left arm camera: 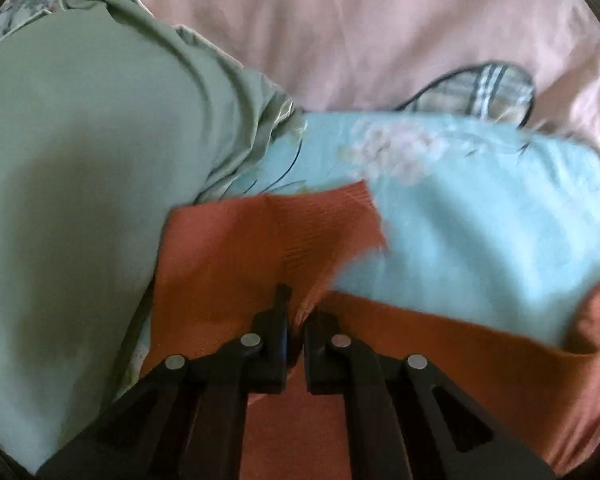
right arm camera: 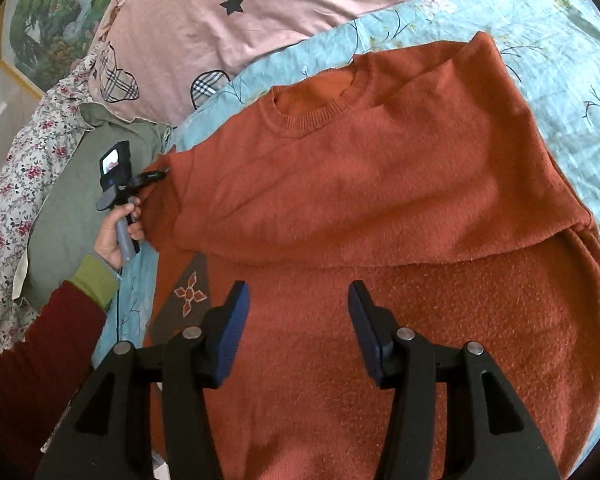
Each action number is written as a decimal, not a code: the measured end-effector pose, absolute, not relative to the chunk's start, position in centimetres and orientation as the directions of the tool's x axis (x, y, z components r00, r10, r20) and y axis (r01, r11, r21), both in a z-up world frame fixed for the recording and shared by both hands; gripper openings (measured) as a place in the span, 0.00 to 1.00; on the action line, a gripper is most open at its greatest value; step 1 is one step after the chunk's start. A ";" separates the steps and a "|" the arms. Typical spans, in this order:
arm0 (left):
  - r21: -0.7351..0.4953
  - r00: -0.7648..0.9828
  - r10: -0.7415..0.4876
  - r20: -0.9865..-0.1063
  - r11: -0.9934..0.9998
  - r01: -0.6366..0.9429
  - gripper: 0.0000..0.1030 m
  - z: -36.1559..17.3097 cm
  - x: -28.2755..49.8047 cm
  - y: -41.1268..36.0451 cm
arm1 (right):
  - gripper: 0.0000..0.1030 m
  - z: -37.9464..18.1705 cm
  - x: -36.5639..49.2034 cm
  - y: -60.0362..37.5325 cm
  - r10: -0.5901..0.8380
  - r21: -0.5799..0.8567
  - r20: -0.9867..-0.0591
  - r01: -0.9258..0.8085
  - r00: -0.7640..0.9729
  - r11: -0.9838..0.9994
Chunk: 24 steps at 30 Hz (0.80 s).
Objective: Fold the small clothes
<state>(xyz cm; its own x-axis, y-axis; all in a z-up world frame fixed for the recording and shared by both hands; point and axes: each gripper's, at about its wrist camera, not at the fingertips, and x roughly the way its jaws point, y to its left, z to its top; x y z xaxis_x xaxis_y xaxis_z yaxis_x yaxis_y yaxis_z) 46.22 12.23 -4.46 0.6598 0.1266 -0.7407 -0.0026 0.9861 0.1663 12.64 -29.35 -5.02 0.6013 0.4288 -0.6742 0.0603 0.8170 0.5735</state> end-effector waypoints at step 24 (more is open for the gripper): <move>-0.225 0.492 -0.511 -0.705 0.819 0.528 0.04 -3.5 22.6 -19.4 | 0.51 -3.9 7.4 -35.6 0.365 0.631 -0.617 0.161 0.697 0.759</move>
